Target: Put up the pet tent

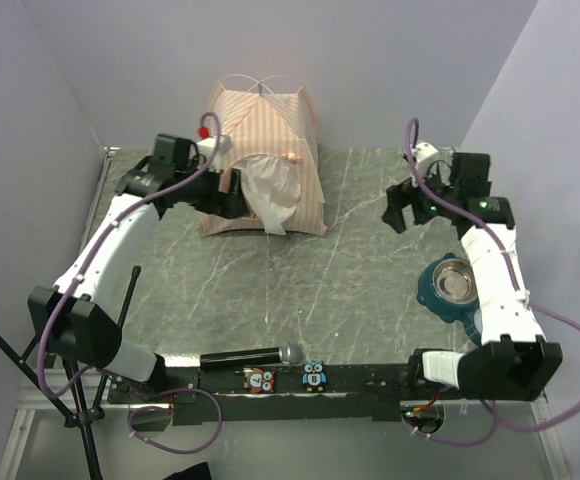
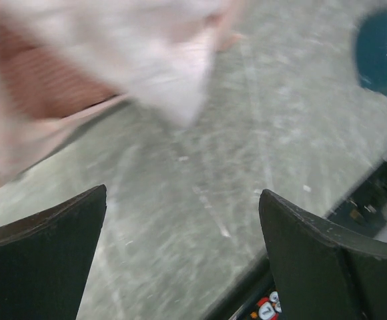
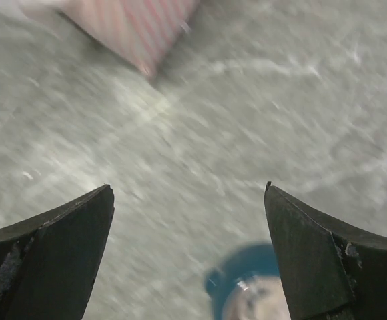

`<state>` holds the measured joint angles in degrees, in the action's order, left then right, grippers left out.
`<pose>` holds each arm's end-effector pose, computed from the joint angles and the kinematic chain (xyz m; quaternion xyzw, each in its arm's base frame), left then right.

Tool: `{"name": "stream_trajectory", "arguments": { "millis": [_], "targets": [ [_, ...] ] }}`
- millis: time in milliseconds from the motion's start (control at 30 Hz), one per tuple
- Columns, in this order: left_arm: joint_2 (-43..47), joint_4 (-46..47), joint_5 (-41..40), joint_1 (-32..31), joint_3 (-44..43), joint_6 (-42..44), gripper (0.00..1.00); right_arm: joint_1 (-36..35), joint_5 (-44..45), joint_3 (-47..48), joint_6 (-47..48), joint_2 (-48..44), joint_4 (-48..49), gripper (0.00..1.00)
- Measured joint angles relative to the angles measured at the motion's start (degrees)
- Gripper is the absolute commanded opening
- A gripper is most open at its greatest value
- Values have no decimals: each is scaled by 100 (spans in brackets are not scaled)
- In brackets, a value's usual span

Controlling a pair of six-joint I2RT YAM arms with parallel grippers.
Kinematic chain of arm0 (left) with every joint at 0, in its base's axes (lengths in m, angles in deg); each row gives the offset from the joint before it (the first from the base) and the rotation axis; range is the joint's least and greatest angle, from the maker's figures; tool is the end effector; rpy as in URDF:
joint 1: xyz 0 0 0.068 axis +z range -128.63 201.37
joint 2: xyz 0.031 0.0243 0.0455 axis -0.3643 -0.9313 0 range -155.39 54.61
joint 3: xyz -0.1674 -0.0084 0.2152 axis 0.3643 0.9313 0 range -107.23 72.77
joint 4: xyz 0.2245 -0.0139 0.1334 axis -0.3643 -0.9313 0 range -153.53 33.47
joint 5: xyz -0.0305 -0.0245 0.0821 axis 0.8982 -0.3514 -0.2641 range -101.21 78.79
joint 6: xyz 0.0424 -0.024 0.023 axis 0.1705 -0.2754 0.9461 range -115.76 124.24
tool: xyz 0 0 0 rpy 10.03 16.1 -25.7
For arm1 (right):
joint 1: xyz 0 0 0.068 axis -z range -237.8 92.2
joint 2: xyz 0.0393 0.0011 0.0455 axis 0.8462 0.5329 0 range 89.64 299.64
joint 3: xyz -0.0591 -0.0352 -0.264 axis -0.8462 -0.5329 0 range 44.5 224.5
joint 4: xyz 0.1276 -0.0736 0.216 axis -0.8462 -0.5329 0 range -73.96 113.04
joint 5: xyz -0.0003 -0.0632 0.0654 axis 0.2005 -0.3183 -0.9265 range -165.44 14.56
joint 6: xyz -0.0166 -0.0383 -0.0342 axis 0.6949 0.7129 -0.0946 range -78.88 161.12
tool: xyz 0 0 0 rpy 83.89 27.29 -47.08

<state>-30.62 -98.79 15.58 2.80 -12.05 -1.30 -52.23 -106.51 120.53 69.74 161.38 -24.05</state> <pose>0.2996 -0.1175 0.3631 0.1934 0.8747 -0.2890 0.3375 0.2544 -0.0064 0.3714 -0.2814 0.8437 0.1212 0.4409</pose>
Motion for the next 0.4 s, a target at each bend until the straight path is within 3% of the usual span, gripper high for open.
{"name": "stream_trajectory", "arguments": {
  "millis": [233, 400],
  "targets": [
    [1064, -17, -933, 629, 1121, 203, 100, -1515, 588, -1440, -1495, -966, 1113, 100],
    [1700, -26, -1351, 588, 2046, 240, 100, -1668, 973, -2424, -1956, -1606, 1204, 100]
  ]
}}
